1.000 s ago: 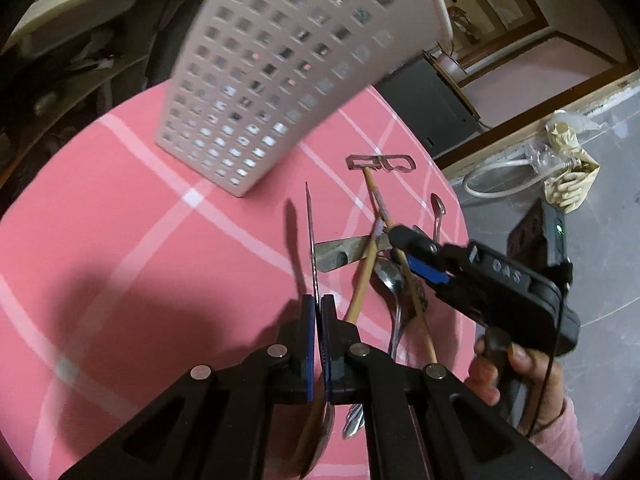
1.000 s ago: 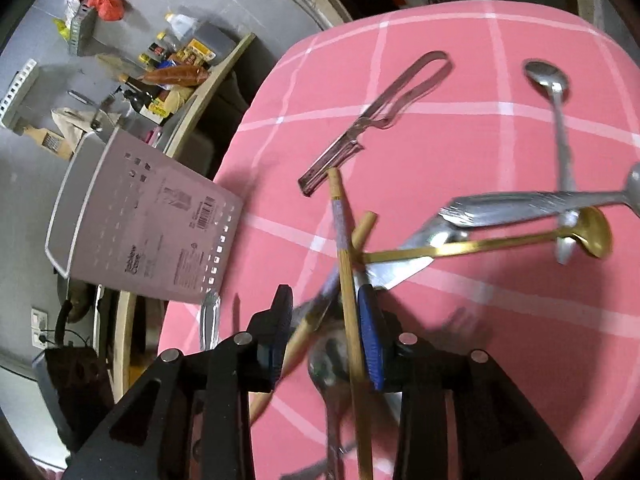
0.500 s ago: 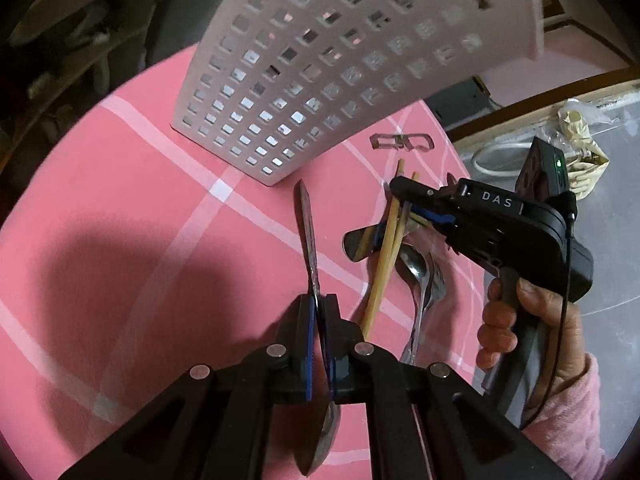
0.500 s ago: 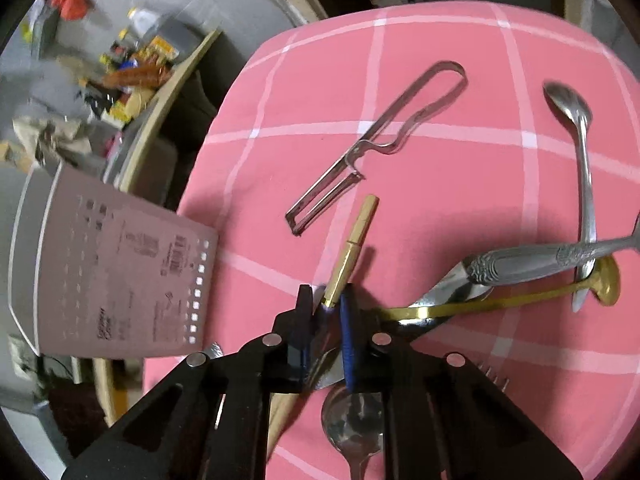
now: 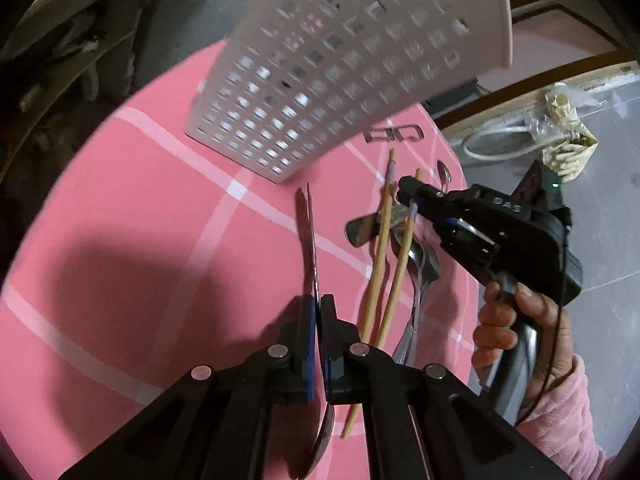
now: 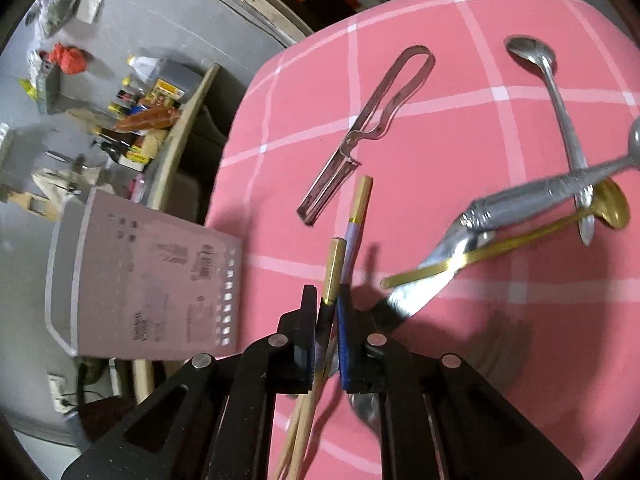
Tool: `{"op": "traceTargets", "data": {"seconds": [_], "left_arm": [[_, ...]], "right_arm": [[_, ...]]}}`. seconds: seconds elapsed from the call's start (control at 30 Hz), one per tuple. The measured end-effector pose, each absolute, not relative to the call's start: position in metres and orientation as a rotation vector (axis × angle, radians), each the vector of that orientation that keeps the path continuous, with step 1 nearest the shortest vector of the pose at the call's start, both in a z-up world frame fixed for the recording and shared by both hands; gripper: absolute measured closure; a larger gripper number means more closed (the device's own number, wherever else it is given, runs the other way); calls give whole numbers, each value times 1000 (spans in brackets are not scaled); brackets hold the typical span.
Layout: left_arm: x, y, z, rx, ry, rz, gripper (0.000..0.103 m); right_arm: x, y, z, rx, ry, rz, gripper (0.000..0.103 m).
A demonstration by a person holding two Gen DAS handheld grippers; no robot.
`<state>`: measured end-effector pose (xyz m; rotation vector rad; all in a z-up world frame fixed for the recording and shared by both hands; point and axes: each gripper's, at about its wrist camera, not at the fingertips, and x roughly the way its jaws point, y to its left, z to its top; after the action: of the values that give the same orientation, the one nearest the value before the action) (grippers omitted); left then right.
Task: Organize utensils
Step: 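Lift the knife with the left tool while the right tool lifts the chopsticks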
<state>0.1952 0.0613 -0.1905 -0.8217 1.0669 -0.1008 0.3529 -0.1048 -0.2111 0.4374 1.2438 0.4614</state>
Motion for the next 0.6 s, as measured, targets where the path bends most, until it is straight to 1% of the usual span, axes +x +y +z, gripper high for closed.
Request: {"op": "traceTargets", "data": {"seconds": [0.1,0.2,0.3,0.37,0.6], "left_arm": [[191,69,-187,-824,1052,-91,100],[188,74,-186,-826,1049,-81,100],[184,78,-189,-843,1050,-77,100],[184,78,-192,-854,1052,-75,100],[177,83,-193,-876,1045,-69,100]], "right_arm": [[362,-96,-214,413,1238,450,94],[371,-82,-206,315,1243,423,94],[372,-73,-199,238,1249,399,90],[372,-65,-194,176,1245,405,85],[364,-66,-186,126,1258,370,84]]}}
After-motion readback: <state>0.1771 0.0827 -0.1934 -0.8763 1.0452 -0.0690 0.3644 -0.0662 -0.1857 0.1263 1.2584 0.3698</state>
